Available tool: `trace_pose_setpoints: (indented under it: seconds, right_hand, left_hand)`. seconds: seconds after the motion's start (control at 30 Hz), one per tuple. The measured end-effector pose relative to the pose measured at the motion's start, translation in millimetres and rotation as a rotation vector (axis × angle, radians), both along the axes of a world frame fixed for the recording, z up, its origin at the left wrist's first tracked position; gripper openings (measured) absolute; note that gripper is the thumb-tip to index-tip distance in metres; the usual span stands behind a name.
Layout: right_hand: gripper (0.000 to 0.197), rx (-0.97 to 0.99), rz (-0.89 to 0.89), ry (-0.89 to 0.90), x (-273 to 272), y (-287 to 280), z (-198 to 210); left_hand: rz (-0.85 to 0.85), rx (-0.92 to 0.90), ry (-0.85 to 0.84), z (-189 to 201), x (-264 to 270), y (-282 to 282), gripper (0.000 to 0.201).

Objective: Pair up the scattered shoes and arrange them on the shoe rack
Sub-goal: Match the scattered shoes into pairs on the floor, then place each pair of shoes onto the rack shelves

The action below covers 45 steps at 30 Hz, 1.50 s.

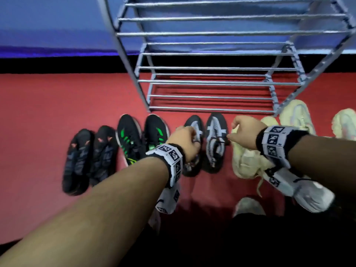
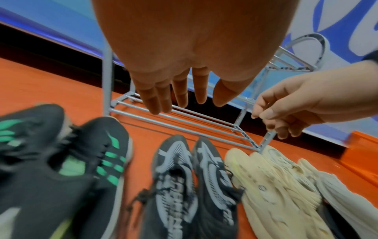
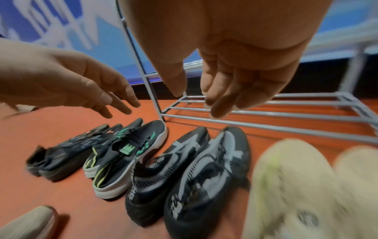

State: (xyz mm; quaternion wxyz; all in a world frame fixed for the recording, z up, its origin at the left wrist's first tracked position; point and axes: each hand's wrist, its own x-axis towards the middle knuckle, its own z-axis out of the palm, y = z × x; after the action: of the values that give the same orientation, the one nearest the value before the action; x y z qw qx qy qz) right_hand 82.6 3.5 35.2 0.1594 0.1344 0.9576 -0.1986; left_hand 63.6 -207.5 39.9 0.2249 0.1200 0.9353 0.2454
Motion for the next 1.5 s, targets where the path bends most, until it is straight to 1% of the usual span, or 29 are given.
trace_pose_setpoints:
  seconds: [0.1,0.17,0.33,0.4,0.47,0.53,0.6,0.7,0.83,0.9,1.03,1.13,1.27,1.33,1.5]
  right_hand:
    - [0.023,0.044,0.154,0.031,-37,-33,30]
    - [0.025,0.044,0.226,0.067,-56,-63,49]
    - [0.025,0.028,0.455,0.124,-84,-167,84]
    - [0.022,0.003,0.525,0.156,-86,-213,92]
    - [0.020,-0.018,0.576,0.169,-82,-256,96]
    - [0.021,-0.029,0.615,0.174,-76,-297,100]
    - [0.023,-0.052,0.633,0.185,-71,-334,107]
    - [0.029,-0.099,0.669,0.199,-68,-387,125]
    - [0.025,-0.146,0.729,0.229,-64,-447,144]
    - [0.025,-0.142,0.748,0.235,-59,-470,149]
    - [0.025,-0.109,0.766,0.228,-48,-499,149]
    - [0.024,-0.071,0.774,0.189,-47,-505,143]
    - [0.024,-0.041,0.738,0.154,-56,-494,130]
    - [0.026,-0.048,0.706,0.149,-62,-485,117]
    - [0.016,-0.106,0.635,0.075,-80,-464,76]
  left_hand:
    - [0.110,-0.019,0.037,21,-12,-47,0.030]
    - [0.189,-0.037,0.077,35,-17,-79,0.021]
    - [0.363,-0.066,0.105,66,-11,-157,0.015]
    - [0.412,-0.080,0.101,74,-5,-185,0.018]
    - [0.456,-0.090,0.113,85,-1,-212,0.029]
    - [0.525,-0.074,0.133,98,4,-242,0.035]
    - [0.596,-0.039,0.168,112,8,-274,0.036]
    - [0.673,-0.034,0.202,137,13,-321,0.037]
    - [0.757,-0.028,0.256,168,19,-373,0.033]
    - [0.794,-0.017,0.269,177,25,-395,0.033]
    - [0.873,0.034,0.259,174,35,-416,0.031]
    - [0.837,0.073,0.215,164,30,-410,0.036]
    - [0.791,0.073,0.178,143,12,-401,0.037]
    - [0.778,0.049,0.157,128,2,-397,0.035]
    - [0.740,0.041,0.079,89,-31,-374,0.030]
